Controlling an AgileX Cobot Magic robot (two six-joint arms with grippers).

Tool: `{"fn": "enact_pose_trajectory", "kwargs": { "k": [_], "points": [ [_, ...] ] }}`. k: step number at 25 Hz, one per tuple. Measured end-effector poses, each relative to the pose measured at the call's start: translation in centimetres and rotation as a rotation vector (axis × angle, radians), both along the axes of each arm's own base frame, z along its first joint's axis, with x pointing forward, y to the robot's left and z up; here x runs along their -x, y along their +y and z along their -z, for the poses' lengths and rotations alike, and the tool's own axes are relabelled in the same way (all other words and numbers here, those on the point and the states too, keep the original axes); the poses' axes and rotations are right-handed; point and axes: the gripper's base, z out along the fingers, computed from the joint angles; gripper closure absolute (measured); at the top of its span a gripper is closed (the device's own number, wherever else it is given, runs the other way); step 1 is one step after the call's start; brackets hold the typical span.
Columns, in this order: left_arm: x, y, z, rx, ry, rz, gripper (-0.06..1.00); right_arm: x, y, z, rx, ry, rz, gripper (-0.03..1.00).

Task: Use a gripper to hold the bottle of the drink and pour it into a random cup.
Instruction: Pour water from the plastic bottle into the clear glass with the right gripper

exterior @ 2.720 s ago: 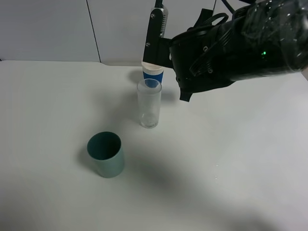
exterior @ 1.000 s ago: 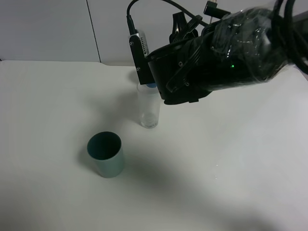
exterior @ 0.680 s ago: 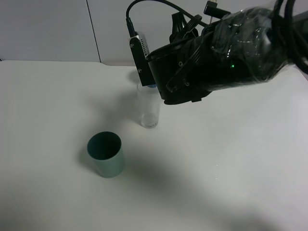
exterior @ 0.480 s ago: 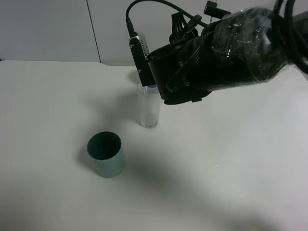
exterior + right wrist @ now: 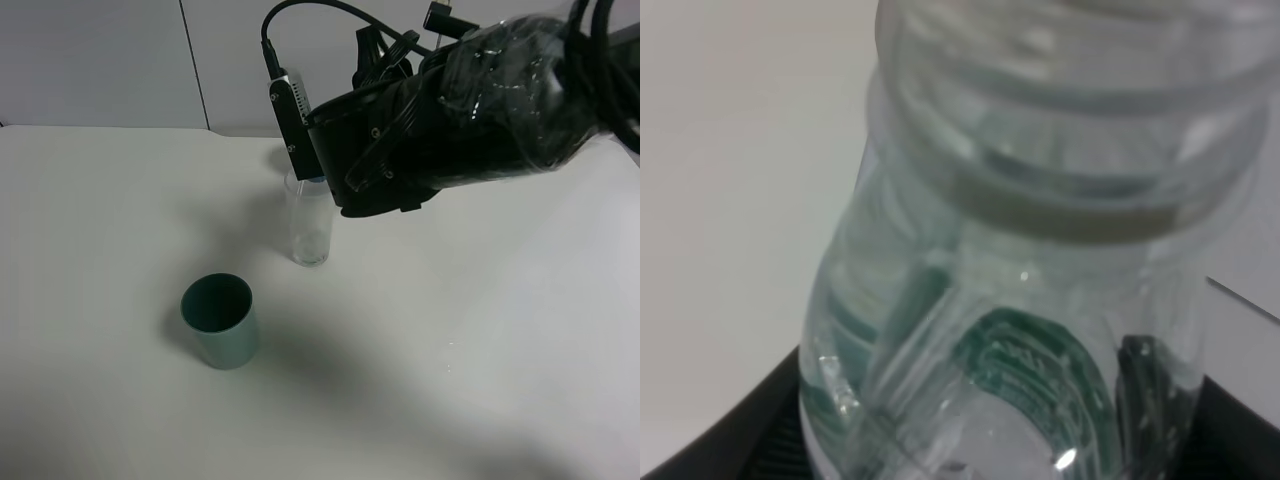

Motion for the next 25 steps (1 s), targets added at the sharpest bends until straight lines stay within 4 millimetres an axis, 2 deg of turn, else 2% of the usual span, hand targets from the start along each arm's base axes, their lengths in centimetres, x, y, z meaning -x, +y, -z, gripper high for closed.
{"fn": "enact_pose_trajectory", "kwargs": {
  "k": [25],
  "points": [
    [0.0,0.0,0.0,0.0,0.0,0.0,-0.04,0.06,-0.62,-0.3,0.071,-0.013,0.044,0.4]
  ]
}}
